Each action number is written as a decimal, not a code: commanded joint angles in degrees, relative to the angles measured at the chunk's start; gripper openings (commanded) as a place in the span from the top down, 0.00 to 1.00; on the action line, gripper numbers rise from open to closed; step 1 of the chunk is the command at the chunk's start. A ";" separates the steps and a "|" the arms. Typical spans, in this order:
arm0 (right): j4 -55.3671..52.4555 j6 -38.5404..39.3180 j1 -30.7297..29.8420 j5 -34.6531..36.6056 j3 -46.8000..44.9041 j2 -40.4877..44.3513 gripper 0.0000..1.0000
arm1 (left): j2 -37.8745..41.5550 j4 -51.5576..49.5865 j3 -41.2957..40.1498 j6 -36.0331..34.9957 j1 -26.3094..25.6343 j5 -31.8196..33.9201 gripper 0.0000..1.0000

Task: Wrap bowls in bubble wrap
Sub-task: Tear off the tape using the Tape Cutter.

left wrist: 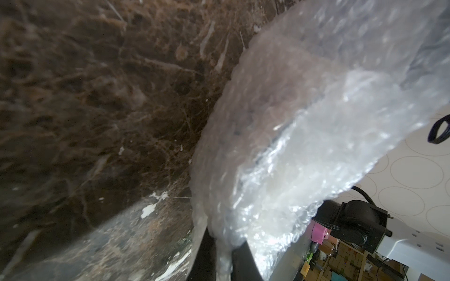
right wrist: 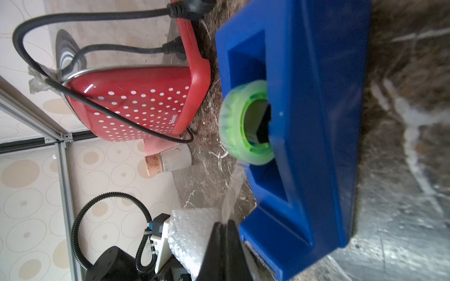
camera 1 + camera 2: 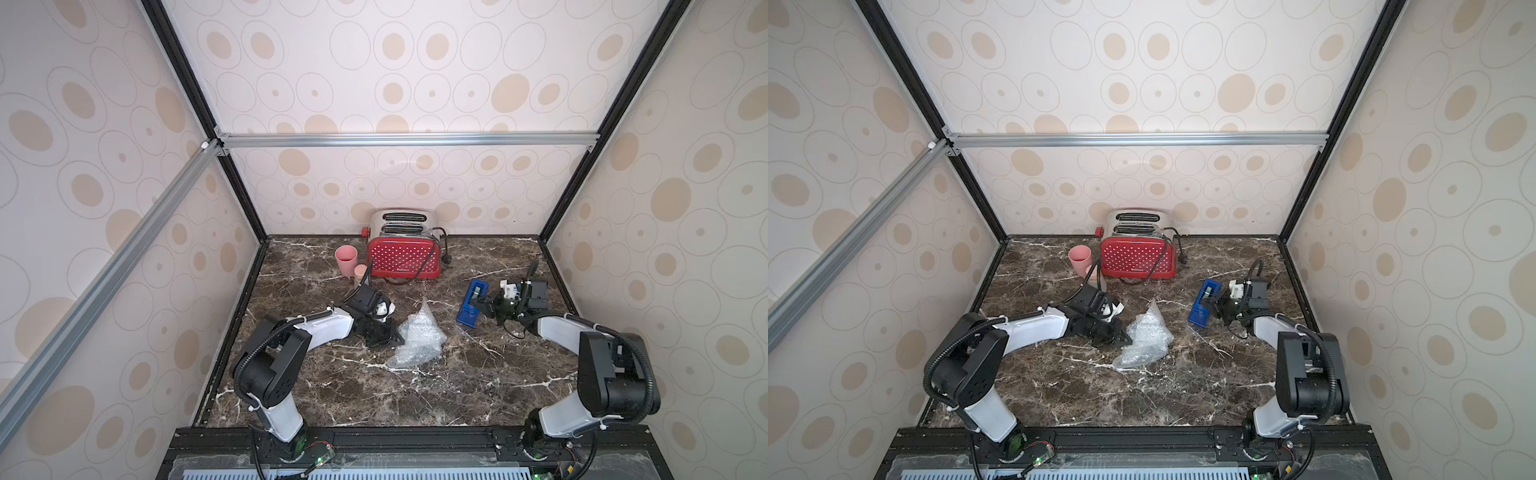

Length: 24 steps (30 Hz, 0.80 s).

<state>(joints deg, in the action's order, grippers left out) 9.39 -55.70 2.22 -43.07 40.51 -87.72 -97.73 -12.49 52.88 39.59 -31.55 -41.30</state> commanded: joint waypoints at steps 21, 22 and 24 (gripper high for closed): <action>4.80 -1.96 -6.08 -1.75 -9.07 4.74 1.00 | -0.53 -1.83 0.97 -1.23 -0.41 -0.53 0.88; 5.35 -1.97 -6.22 -1.40 -9.26 4.27 1.00 | -0.59 -1.81 1.00 -1.19 -0.35 -0.54 0.88; 6.00 -1.70 -6.46 -0.67 -9.79 3.39 1.00 | -0.64 -1.80 1.07 -1.19 -0.36 -0.55 0.88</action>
<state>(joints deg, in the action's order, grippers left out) 13.45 -56.53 -3.29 -43.42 31.90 -83.11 -97.73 -12.53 52.88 39.59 -31.55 -41.30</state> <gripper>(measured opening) 0.041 0.118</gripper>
